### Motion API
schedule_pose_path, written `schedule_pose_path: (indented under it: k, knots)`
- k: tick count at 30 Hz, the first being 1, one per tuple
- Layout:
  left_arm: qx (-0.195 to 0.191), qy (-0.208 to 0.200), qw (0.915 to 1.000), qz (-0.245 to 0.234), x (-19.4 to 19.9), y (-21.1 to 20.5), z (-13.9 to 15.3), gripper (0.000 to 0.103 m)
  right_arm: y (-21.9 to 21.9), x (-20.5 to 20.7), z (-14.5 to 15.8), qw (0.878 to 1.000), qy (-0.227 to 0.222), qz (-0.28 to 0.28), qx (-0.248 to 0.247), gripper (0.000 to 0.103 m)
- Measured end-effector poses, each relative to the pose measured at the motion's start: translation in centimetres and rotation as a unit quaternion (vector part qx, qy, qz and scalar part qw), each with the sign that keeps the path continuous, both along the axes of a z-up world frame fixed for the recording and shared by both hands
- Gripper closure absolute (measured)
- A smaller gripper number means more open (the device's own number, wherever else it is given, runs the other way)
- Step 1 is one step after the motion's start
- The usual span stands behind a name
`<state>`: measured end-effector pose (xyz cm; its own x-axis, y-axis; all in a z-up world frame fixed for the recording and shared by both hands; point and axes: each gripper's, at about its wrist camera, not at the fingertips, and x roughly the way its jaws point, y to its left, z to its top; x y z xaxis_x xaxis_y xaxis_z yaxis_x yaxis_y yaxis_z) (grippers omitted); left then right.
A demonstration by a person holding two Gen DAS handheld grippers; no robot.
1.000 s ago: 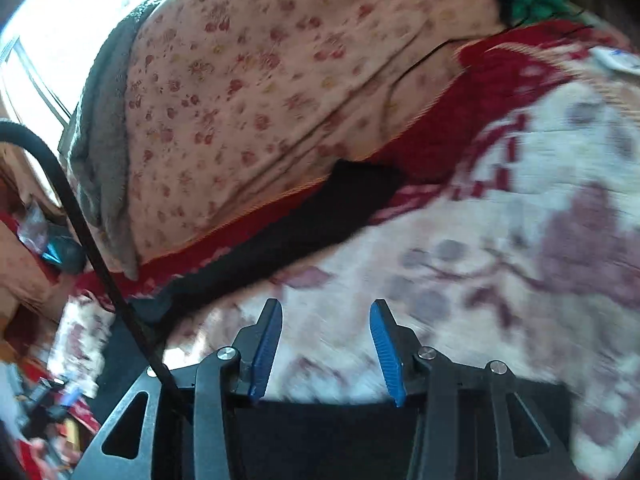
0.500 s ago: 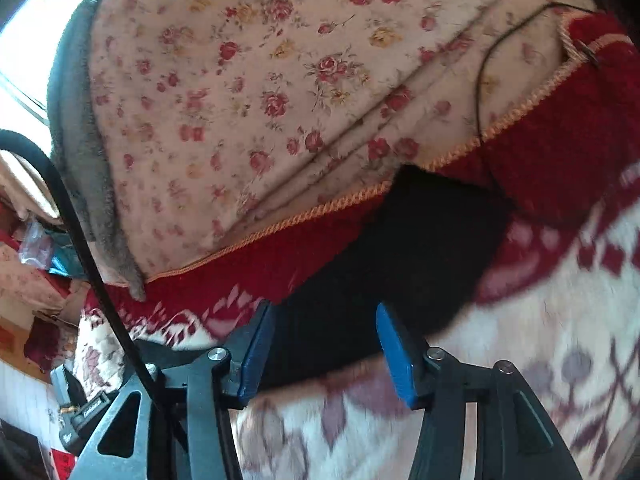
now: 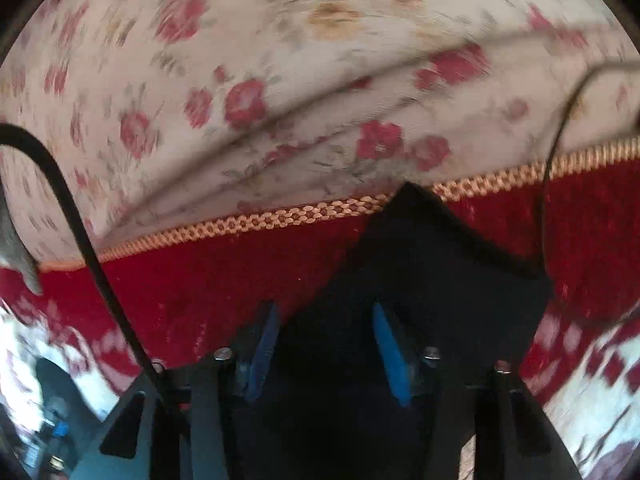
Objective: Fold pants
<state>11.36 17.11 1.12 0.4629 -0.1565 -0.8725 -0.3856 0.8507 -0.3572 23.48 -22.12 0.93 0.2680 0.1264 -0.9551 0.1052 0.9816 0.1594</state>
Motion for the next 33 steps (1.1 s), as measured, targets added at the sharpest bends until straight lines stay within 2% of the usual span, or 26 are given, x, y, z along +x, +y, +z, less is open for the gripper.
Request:
schedule_pose_path:
  k: [2, 3, 5, 6, 7, 9, 12, 14, 19, 27, 33]
  knots:
    - [-0.006, -0.002, 1.0, 0.002, 0.4, -0.1, -0.2, 0.036, 0.3, -0.4, 0.2, 0.999, -0.02, 0.022, -0.014, 0.078]
    - [-0.008, -0.004, 1.0, 0.004, 0.6, -0.1, -0.2, 0.034, 0.1, -0.7, 0.4, 0.999, -0.032, 0.025, -0.013, 0.089]
    - [-0.018, -0.009, 0.9998, 0.007, 1.0, 0.0, -0.4, 0.034, -1.0, -1.4, 0.9, 0.999, -0.046, 0.021, 0.012, 0.097]
    - [-0.025, -0.012, 0.9996, 0.005, 1.2, 0.0, -0.5, 0.041, -1.7, -2.0, 1.2, 0.998, -0.053, 0.016, 0.025, 0.098]
    - [-0.026, -0.01, 0.9996, 0.0, 1.4, 0.0, -0.5, 0.065, -2.3, -2.5, 1.7, 0.997, -0.063, 0.012, 0.038, 0.098]
    - [-0.01, 0.005, 0.9999, -0.002, 1.6, 0.2, -0.8, 0.087, -3.7, -3.7, 3.1, 0.994, -0.09, 0.008, 0.059, 0.098]
    - [-0.041, -0.01, 0.9991, 0.001, 0.9, 1.3, -0.8, 0.094, -5.9, -5.9, 5.2, 0.987, -0.127, -0.007, 0.097, 0.099]
    - [-0.046, -0.024, 0.9986, 0.0, 0.1, 1.6, -0.2, 0.096, -7.4, -7.4, 7.0, 0.979, -0.156, -0.021, 0.126, 0.099]
    - [-0.026, -0.053, 0.9981, -0.015, -1.7, 0.7, 2.1, 0.097, -10.6, -10.9, 10.0, 0.962, -0.206, -0.042, 0.173, 0.099]
    - [-0.025, -0.096, 0.9945, -0.032, -6.5, 0.4, 6.0, 0.097, -9.7, -18.3, 10.0, 0.949, -0.234, -0.055, 0.204, 0.099]
    - [-0.017, -0.126, 0.9904, -0.053, -11.8, -0.2, 8.0, 0.097, -11.7, -24.5, 10.0, 0.932, -0.252, -0.086, 0.247, 0.099]
